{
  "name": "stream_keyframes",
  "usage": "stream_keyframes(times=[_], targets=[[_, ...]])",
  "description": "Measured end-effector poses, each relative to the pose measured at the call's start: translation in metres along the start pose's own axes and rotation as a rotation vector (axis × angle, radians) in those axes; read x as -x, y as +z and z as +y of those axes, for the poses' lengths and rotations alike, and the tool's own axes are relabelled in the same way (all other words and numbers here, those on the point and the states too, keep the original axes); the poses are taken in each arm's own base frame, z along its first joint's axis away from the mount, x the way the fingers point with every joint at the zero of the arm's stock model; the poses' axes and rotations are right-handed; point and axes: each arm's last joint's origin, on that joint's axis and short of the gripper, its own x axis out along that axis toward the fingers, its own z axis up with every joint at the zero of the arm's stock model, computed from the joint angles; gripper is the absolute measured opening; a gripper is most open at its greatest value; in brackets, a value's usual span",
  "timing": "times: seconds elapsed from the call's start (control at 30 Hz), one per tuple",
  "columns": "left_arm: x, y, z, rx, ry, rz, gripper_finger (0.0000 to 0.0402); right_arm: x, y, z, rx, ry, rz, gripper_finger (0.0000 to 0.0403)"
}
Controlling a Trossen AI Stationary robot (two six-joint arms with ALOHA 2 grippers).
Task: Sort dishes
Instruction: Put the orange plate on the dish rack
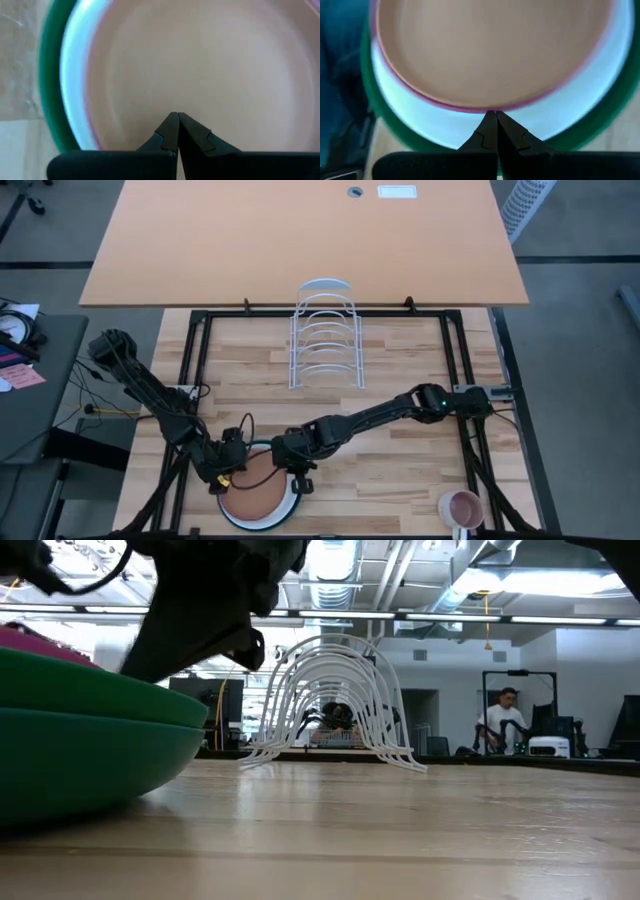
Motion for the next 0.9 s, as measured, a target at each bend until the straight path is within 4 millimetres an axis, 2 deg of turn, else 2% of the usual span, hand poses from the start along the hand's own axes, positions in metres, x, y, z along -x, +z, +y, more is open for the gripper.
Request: stream_keyframes(times=[0.2, 0.57, 0.9], targets=[[0.008, 0.005, -0.002, -0.01, 0.042, 0.05, 0.0, 0.0, 0.0, 0.0, -0.003, 0.011, 0.007, 0.0], [0.023, 0.001, -0.006, 0.042, 0.088, 0.218, 0.0, 0.0, -0.001, 0.002, -0.002, 0.014, 0.012, 0.0], [0.02, -0.005, -0.01, 0.05, 0.109, 0.239, 0.0, 0.0, -0.001, 0.002, -0.007, 0.015, 0.013, 0.0]])
